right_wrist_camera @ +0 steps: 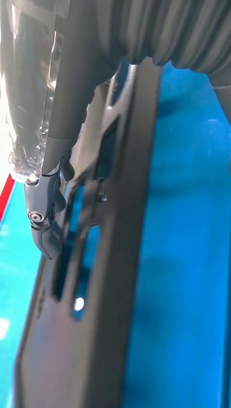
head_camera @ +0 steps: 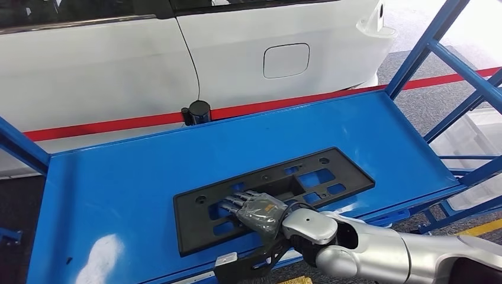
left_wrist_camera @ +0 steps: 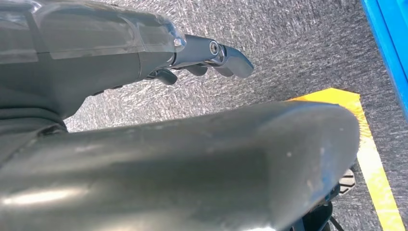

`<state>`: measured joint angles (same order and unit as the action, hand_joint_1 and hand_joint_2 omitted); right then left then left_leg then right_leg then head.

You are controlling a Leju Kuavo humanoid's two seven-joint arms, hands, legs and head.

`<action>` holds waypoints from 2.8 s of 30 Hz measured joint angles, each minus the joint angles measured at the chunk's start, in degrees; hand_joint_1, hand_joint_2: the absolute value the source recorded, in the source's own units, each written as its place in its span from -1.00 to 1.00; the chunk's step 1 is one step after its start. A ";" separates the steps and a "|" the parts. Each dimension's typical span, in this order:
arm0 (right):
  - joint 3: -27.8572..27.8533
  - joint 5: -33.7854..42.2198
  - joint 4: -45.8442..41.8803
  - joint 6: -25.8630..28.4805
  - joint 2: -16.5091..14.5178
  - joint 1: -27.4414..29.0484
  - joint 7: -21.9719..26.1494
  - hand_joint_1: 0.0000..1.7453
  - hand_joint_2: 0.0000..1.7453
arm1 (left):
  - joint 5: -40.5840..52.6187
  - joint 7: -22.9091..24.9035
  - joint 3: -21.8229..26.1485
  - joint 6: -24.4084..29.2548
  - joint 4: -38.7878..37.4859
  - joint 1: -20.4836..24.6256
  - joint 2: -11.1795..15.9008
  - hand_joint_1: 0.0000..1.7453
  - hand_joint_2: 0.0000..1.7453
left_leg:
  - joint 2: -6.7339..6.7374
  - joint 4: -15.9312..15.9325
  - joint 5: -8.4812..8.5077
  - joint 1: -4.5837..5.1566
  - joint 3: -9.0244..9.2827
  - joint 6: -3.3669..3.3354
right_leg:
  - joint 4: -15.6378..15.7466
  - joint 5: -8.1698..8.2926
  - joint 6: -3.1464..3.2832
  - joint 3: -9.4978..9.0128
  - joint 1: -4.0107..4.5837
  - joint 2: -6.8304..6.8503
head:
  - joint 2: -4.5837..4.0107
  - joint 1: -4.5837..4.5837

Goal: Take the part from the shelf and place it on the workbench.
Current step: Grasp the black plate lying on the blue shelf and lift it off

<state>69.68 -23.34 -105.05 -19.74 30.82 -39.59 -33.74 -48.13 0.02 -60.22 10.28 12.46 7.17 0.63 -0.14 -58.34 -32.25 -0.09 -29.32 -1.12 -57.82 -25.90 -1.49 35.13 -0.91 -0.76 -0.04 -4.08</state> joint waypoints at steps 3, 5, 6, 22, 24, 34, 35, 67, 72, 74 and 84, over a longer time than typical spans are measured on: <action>-0.32 -0.79 0.19 -0.10 -0.02 0.68 0.12 -1.00 1.00 | 0.00 -0.02 0.00 0.04 0.00 0.00 0.00 -1.00 -1.00 | 0.06 0.00 0.00 0.00 -0.01 0.00 | 0.00 0.00 0.00 0.00 0.00 -0.01 | 0.00 0.02; -0.46 -1.01 0.25 -0.16 -0.04 0.89 0.18 -1.00 1.00 | 0.03 -0.05 0.00 0.04 -0.01 0.00 0.00 -1.00 -1.00 | 0.08 0.00 0.00 0.00 0.00 0.00 | 0.00 0.00 0.00 0.00 0.00 -0.03 | 0.00 0.03; -0.54 -1.13 0.30 -0.20 -0.07 1.04 0.20 -1.00 1.00 | 0.08 -0.08 0.00 0.04 -0.01 0.00 -0.01 -1.00 -1.00 | 0.08 0.00 0.00 0.00 0.00 0.00 | 0.01 0.00 0.00 0.00 0.00 -0.03 | 0.00 0.03; -1.67 -4.33 0.68 0.60 -0.50 3.60 0.98 -1.00 1.00 | 0.37 -0.81 0.00 0.04 0.00 0.01 -0.17 -1.00 -1.00 | 0.12 0.00 0.00 0.00 0.01 0.00 | 0.00 0.00 0.00 -0.02 0.00 -0.09 | 0.00 0.04; -1.68 -4.33 0.68 0.60 -0.57 3.63 0.98 -1.00 1.00 | 0.37 -0.81 0.00 0.04 0.00 0.01 -0.17 -1.00 -1.00 | 0.12 0.00 0.00 0.00 0.01 0.00 | 0.00 0.00 0.00 -0.02 0.00 -0.10 | 0.00 0.04; -1.71 -4.33 0.73 0.60 -0.63 3.65 0.99 -1.00 1.00 | 0.39 -0.81 0.00 0.04 0.00 0.01 -0.17 -1.00 -1.00 | 0.12 0.00 0.00 0.00 0.01 0.00 | 0.00 0.00 0.00 -0.02 0.00 -0.11 | 0.00 0.04; -1.71 -4.33 0.73 0.60 -0.64 3.65 0.99 -1.00 1.00 | 0.39 -0.81 0.00 0.04 0.00 0.01 -0.17 -1.00 -1.00 | 0.12 0.00 0.00 0.00 0.01 0.00 | 0.00 0.00 0.00 -0.02 0.00 -0.11 | 0.00 0.04; -14.53 -11.62 2.00 10.11 0.27 11.39 0.60 1.00 1.00 | 0.98 -2.16 0.00 0.81 0.00 -0.11 -0.66 -1.00 -1.00 | -0.13 0.00 0.00 0.02 0.13 0.00 | 0.01 -0.03 -0.03 -0.14 0.00 0.07 | 0.00 0.10; -15.94 -11.74 2.11 10.14 0.26 11.93 0.59 0.00 -0.50 | 1.01 -2.16 0.00 0.83 0.00 -0.11 -0.66 -1.00 -1.00 | -0.10 0.00 0.00 0.02 0.15 0.00 | 0.01 -0.03 -0.03 -0.15 0.00 0.07 | 0.00 0.12; -16.31 -11.87 2.21 10.27 0.26 12.25 0.55 -1.00 -1.00 | 1.01 -2.16 0.00 0.83 0.00 -0.11 -0.66 -1.00 -1.00 | -0.08 0.00 0.00 0.02 0.15 0.00 | 0.01 -0.03 -0.03 -0.15 0.00 0.07 | 0.00 0.12; -19.18 -14.49 3.71 13.44 0.18 14.26 0.68 0.50 -1.00 | 1.26 -2.57 0.00 0.82 0.00 -0.10 -0.66 -1.00 -1.00 | 0.05 0.00 -0.01 0.02 0.05 0.00 | 0.01 -0.03 -0.03 -0.12 0.00 0.04 | 0.00 0.12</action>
<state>50.50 -37.83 -101.34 -6.31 31.00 -25.33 -33.06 -46.87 -2.55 -60.22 11.10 12.46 7.07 -0.02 -0.09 -58.35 -32.26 -0.07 -29.27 -1.12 -57.81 -25.93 -1.52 35.01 -0.91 -0.72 -0.04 -3.96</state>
